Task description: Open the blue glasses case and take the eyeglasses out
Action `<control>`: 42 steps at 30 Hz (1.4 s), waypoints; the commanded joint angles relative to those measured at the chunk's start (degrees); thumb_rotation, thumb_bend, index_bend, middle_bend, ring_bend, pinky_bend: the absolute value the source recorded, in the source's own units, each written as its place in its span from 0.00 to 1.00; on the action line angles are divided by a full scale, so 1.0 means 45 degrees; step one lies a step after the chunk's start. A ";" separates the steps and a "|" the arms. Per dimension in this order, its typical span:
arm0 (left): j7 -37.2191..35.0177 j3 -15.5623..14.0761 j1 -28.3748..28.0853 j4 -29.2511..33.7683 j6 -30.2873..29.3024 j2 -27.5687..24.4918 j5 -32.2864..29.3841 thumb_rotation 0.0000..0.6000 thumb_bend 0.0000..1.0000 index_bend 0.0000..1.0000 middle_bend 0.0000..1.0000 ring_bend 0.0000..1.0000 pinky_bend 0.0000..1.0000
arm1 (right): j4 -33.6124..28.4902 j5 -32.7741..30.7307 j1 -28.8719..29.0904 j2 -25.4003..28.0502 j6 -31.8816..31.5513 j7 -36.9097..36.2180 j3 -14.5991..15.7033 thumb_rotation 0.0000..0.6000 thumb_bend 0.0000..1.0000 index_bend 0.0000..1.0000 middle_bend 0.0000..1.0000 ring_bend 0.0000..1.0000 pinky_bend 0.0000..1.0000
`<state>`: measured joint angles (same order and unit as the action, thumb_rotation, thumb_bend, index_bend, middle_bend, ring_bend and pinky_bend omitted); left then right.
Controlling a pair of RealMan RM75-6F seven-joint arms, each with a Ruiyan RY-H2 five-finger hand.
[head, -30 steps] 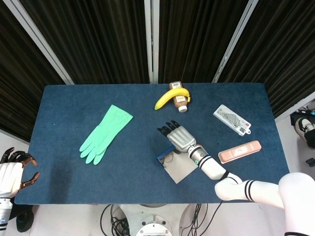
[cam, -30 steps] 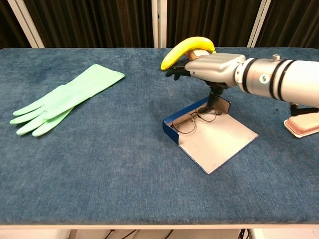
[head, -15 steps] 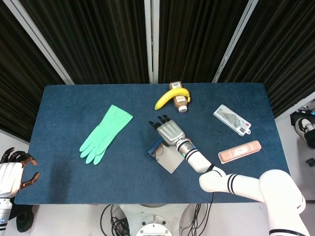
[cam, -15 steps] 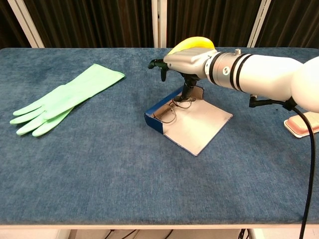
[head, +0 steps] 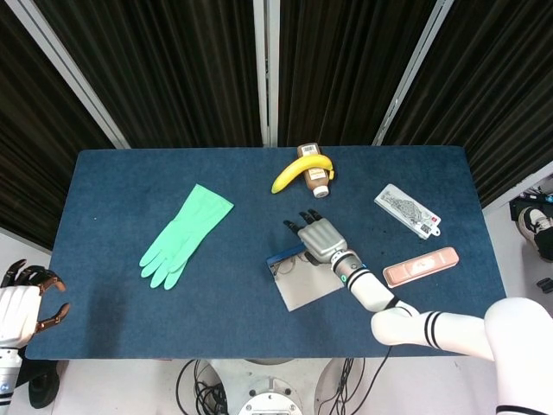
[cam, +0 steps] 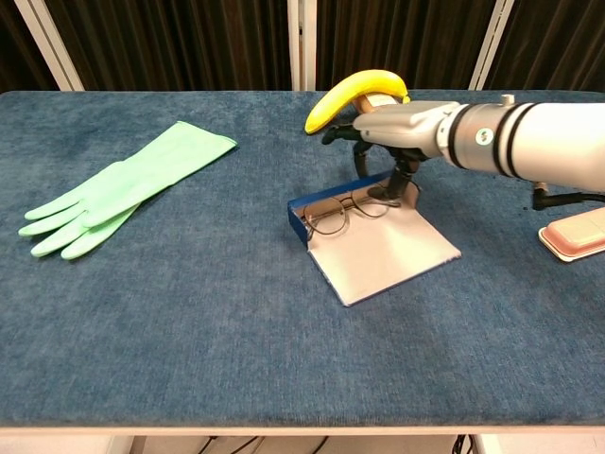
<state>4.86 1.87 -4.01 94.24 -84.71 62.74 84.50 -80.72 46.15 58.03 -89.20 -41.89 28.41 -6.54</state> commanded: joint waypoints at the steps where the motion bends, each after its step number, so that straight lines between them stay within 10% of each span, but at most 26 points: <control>1: 0.0015 0.0005 -0.0007 0.0004 0.0009 0.0001 -0.0007 1.00 0.24 0.50 0.38 0.23 0.11 | -0.0833 -0.0311 -0.0325 0.0625 -0.0423 0.0124 0.0287 1.00 0.36 0.00 0.39 0.04 0.00; 12: 0.0057 0.0009 -0.0010 0.0017 0.0002 0.0009 -0.0018 1.00 0.24 0.50 0.38 0.23 0.11 | -0.0461 0.0296 -0.0174 0.0070 -0.0613 0.0026 0.0209 1.00 0.34 0.00 0.28 0.03 0.00; 25: -0.0088 -0.0008 -0.0018 -0.0004 0.0020 -0.0023 0.0018 1.00 0.24 0.50 0.38 0.23 0.11 | -0.0235 -0.0223 0.0137 -0.0371 -0.0620 0.0620 0.0283 1.00 0.37 0.32 0.25 0.03 0.00; 42: -0.0075 -0.0009 -0.0021 -0.0001 0.0018 -0.0022 0.0015 1.00 0.24 0.50 0.38 0.23 0.11 | -0.0236 -0.0332 0.0190 -0.0361 -0.0717 0.0679 0.0292 1.00 0.43 0.45 0.26 0.03 0.00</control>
<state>4.52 1.84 -4.10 94.24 -84.63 62.64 84.57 -81.79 44.65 58.88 -90.83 -45.12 31.46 -5.23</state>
